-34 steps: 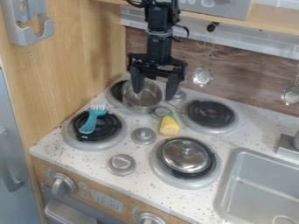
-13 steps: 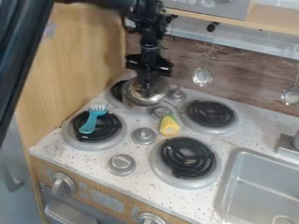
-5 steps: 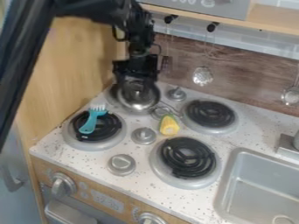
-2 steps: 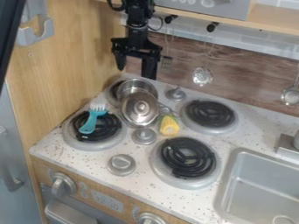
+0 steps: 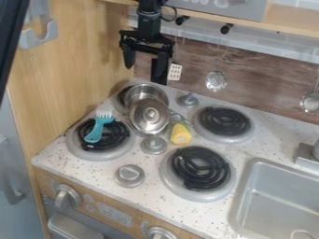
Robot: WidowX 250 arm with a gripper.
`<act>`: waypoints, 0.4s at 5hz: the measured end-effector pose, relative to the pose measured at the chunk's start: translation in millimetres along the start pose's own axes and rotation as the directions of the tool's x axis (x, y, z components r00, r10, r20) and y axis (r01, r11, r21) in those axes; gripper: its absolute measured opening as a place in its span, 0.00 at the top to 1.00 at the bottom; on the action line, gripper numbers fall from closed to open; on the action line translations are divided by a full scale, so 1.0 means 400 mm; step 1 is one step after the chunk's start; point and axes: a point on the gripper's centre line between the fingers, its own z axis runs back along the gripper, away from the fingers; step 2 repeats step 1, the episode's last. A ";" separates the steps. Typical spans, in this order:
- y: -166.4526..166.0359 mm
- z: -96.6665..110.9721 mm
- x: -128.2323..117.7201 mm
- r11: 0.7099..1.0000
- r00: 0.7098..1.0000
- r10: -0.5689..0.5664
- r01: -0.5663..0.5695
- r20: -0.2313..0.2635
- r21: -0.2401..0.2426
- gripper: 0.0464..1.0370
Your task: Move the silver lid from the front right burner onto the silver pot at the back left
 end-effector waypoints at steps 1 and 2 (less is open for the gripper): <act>-0.018 -0.029 -0.025 0.999 0.998 -0.051 0.052 -0.043 0.011 0.04; -0.018 -0.029 -0.025 0.999 0.998 -0.051 0.052 -0.043 0.011 0.04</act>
